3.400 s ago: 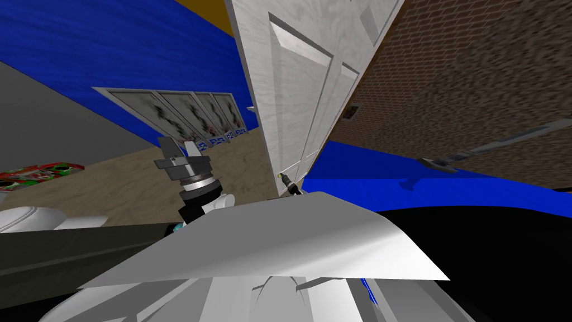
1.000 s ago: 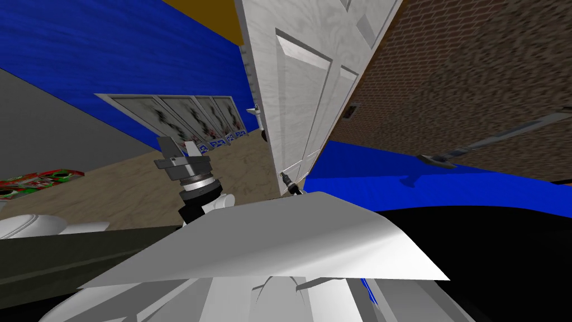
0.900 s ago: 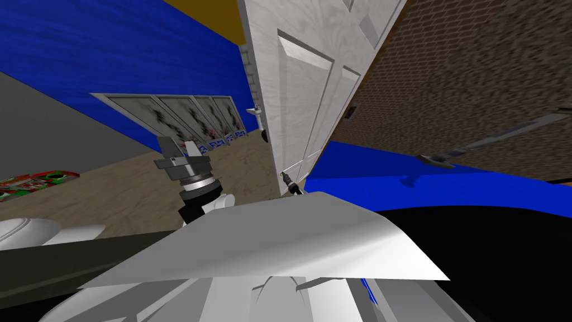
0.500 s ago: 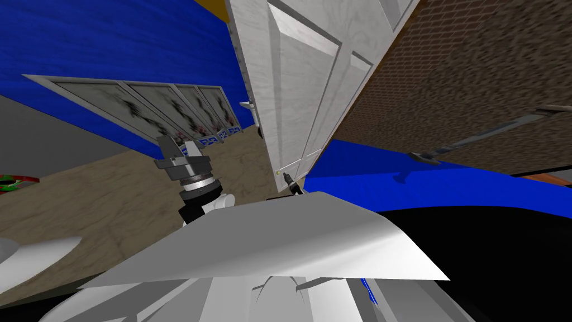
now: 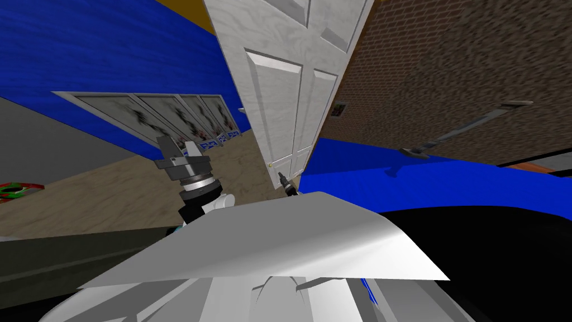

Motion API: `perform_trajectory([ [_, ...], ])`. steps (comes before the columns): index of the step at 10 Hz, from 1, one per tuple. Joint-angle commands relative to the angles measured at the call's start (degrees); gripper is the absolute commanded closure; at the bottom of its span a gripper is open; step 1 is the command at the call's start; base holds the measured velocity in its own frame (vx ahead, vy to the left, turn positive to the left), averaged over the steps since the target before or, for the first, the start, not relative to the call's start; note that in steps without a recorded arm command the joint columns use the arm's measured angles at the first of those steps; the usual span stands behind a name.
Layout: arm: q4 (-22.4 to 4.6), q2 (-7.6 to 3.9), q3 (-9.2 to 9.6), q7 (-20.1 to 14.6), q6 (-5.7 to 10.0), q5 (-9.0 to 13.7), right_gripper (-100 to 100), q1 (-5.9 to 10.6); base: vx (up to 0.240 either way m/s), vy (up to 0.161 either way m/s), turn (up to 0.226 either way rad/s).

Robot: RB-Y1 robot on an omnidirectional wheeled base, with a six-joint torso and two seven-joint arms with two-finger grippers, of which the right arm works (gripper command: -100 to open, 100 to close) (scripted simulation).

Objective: Push the door open

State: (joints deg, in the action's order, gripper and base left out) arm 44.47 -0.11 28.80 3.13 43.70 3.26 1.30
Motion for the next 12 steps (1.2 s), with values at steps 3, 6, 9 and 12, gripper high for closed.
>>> perform_trajectory([
  [3,1.0,-0.65,0.25,0.4,-0.26,-0.1,-100,-0.72,-0.034,-0.02,-0.007],
  [6,0.8,-1.52,-0.08,0.4,0.0,0.0,-100,-0.47,0.175,0.11,0.017],
  [9,0.4,-1.02,-0.49,0.5,0.32,0.1,-100,-0.16,0.207,0.106,0.022],
  [12,0.4,-0.2,-0.68,0.5,0.34,0.1,-100,-0.01,0.138,0.096,0.016],
])
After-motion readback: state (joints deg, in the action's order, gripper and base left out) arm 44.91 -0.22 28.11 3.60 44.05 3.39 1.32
